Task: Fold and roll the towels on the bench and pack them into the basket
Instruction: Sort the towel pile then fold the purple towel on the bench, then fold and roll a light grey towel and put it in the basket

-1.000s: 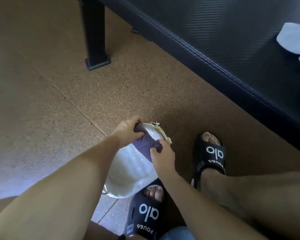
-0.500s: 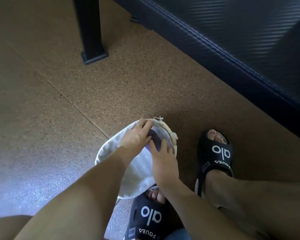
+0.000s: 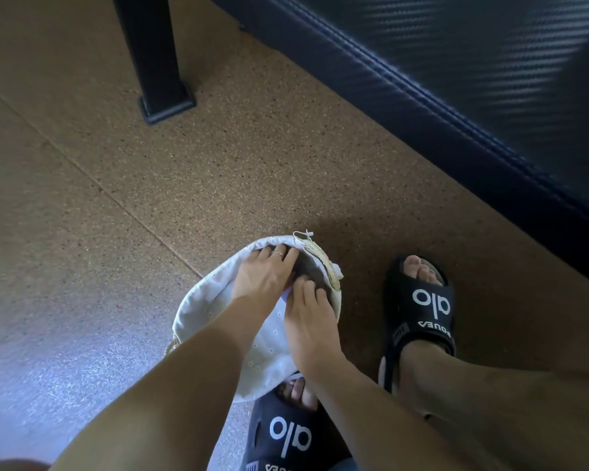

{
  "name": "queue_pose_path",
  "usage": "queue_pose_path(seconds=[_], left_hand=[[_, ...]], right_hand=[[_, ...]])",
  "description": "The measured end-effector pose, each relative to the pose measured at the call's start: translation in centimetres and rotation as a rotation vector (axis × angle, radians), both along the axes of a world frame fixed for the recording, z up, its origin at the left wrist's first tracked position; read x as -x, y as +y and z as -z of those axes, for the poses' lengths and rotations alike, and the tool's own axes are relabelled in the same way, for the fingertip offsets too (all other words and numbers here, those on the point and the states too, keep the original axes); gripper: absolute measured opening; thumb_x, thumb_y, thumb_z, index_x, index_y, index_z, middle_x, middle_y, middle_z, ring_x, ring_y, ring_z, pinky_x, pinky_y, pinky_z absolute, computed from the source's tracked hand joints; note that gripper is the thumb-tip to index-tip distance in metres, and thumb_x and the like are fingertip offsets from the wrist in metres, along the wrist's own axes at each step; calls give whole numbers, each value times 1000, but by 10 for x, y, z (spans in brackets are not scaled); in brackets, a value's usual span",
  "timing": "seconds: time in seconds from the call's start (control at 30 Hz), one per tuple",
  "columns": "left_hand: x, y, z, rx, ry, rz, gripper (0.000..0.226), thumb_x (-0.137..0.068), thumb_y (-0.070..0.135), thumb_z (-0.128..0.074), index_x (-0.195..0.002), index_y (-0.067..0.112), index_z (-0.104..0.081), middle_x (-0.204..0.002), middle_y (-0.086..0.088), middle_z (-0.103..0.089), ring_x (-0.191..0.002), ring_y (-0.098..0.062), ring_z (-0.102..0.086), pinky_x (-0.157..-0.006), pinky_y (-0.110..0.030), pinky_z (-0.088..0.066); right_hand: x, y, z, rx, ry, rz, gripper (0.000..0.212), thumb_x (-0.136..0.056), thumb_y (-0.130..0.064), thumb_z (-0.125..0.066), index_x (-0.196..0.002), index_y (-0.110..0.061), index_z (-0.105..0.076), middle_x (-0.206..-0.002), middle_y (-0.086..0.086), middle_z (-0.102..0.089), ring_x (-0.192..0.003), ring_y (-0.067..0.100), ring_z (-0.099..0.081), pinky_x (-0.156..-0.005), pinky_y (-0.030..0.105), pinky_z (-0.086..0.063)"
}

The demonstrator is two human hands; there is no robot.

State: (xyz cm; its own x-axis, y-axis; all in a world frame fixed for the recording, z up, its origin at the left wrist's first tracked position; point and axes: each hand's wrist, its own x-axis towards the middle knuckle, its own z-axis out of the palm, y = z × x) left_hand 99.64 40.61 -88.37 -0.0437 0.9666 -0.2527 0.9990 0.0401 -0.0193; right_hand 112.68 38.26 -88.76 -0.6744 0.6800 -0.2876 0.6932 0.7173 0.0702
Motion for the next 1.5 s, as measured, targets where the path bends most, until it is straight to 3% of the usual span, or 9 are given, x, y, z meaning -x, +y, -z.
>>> queue_pose_path(seconds=[0.23, 0.33, 0.53, 0.7, 0.8, 1.0, 1.23, 1.37, 1.5], left_hand=[[13, -11, -4, -70, -7, 33, 46, -65, 8, -80, -101, 21, -54, -95, -5, -58, -78, -26, -59, -63, -36, -51], [20, -9, 0, 41, -55, 126, 47, -54, -1, -83, -93, 20, -67, -91, -3, -63, -68, -28, -64, -53, -35, -52], [12, -2, -5, 209, 12, 21, 56, -89, 3, -58, -138, 28, -45, -138, 6, -48, -119, -23, -56, -83, -30, -42], [20, 1, -16, 427, -114, 9, 62, -87, -1, -49, -143, 25, -40, -144, 2, -44, -126, -28, -52, -93, -39, -48], [22, 14, -54, 571, -272, -39, 59, -91, -2, -43, -146, 21, -41, -140, -5, -54, -125, -29, -54, -100, -39, -46], [28, 46, -159, 563, -467, -180, 31, -88, 6, -51, -88, 35, -64, -100, -2, -76, -86, -16, -72, -90, -36, -56], [-5, 75, -311, 37, -465, -214, 20, -79, 5, -51, -83, 20, -63, -73, 4, -71, -74, -19, -68, -74, -38, -59], [-42, 92, -364, -285, -548, -165, 16, -89, 12, -59, -101, 23, -56, -90, 8, -65, -86, -16, -63, -75, -36, -56], [-89, 116, -383, -276, -602, -110, 32, -92, 19, -62, -123, 22, -54, -107, 5, -66, -95, -18, -62, -79, -33, -53]], right_hand=[[1, 4, 6, 51, 76, 123, 16, -73, -8, -69, -88, -5, -73, -81, 9, -58, -69, 25, -58, -59, 34, -48], [0, 3, 9, 48, 95, 162, 26, -71, -10, -74, -96, -2, -73, -84, 9, -61, -71, 25, -61, -62, 34, -51], [-1, 5, 7, 97, 22, 146, 46, -79, -21, -60, -120, -3, -70, -92, 4, -65, -80, 19, -62, -74, 30, -50], [-1, 8, -19, 196, 54, 188, 45, -63, -20, -84, -105, -6, -75, -81, 6, -66, -74, 21, -64, -71, 32, -53], [-9, 17, -59, 283, 49, 134, 42, -82, -19, -69, -122, -6, -63, -105, 12, -65, -98, 27, -63, -88, 36, -49], [-12, 62, -151, 283, 132, 69, 36, -90, -11, -58, -126, -15, -58, -121, 9, -63, -114, 29, -61, -95, 37, -47], [-31, 119, -293, 127, 220, 23, 28, -96, -18, -54, -122, -13, -63, -120, 14, -64, -109, 35, -64, -82, 37, -51], [-59, 152, -363, 29, 318, 73, 19, -94, -19, -53, -108, -16, -66, -105, 8, -64, -89, 30, -63, -74, 37, -49], [-102, 193, -411, -136, 407, 188, 18, -91, -18, -56, -104, -14, -68, -101, 8, -66, -82, 28, -58, -70, 34, -45]])
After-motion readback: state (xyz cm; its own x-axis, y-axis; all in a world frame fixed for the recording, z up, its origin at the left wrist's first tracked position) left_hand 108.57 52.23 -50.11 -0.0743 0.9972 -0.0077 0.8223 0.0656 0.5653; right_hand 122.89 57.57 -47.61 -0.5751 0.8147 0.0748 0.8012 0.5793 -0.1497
